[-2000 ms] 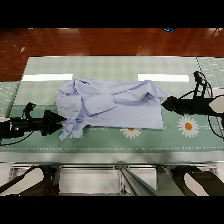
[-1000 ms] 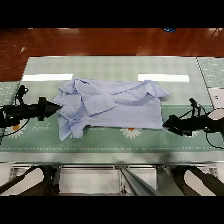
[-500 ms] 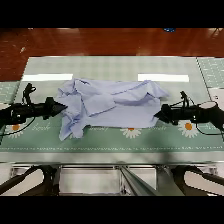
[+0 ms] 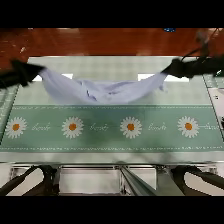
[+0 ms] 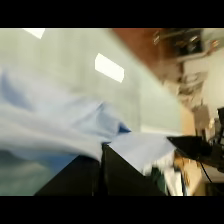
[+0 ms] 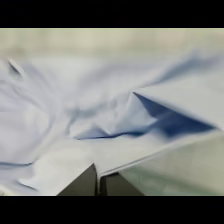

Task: Fold the shirts.

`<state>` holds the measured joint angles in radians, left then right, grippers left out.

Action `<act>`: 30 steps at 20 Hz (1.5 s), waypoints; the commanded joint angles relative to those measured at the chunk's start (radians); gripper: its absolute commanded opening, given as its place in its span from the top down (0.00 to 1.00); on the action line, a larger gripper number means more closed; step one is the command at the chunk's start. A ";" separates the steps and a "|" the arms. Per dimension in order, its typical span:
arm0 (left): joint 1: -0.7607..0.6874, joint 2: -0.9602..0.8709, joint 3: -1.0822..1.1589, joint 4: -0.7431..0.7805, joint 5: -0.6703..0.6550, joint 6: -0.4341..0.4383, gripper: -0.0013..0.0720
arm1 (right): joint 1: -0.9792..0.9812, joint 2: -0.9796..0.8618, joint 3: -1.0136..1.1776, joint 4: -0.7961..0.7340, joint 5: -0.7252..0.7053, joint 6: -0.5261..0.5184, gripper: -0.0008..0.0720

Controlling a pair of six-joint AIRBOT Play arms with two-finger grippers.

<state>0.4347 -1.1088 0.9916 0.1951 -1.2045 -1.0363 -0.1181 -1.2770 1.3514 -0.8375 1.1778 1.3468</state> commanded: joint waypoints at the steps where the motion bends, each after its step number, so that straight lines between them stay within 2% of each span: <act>1: 0.079 0.078 0.314 -0.085 0.011 -0.039 0.96 | -0.029 0.105 0.376 -0.149 0.035 0.077 0.97; 3: 0.118 0.126 0.465 -0.027 0.019 -0.089 0.96 | -0.031 0.177 0.494 -0.188 0.036 0.090 0.97; 6: 0.162 0.218 0.629 0.237 0.022 -0.205 0.96 | -0.031 0.330 0.524 -0.218 0.036 0.090 0.97; 8: 0.172 0.302 0.693 0.445 0.027 -0.259 0.96 | -0.031 0.427 0.524 -0.267 0.071 0.092 0.97; 10: 0.140 0.386 0.732 0.582 0.042 -0.297 0.96 | -0.031 0.517 0.523 -0.342 0.111 0.120 0.97; 13: 0.048 0.503 0.793 0.796 0.043 -0.321 0.96 | -0.031 0.623 0.523 -0.459 0.225 0.167 0.96; 15: -0.089 0.565 0.806 0.971 0.038 -0.369 0.96 | -0.031 0.662 0.523 -0.518 0.305 0.192 0.96; 18: -0.301 0.584 0.805 1.170 -0.084 -0.446 0.96 | -0.031 0.673 0.513 -0.541 0.420 0.222 0.96; 20: -0.343 0.565 0.763 1.275 -0.150 -0.502 0.96 | -0.031 0.673 0.445 -0.513 0.440 0.233 0.96; 24: -0.341 0.473 0.549 1.297 -0.157 -0.537 0.96 | -0.028 0.644 0.138 -0.363 0.385 0.232 0.96; 27: -0.342 0.314 0.398 1.287 -0.121 -0.540 0.96 | -0.028 0.559 -0.086 -0.324 0.187 0.164 0.96; 30: -0.342 0.080 0.363 1.236 0.017 -0.528 0.96 | -0.027 0.358 -0.159 -0.305 0.021 0.130 0.96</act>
<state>0.0967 -0.8532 1.4162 1.4570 -1.2942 -1.5642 -0.1471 -0.7792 1.2991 -1.1881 1.3670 1.5192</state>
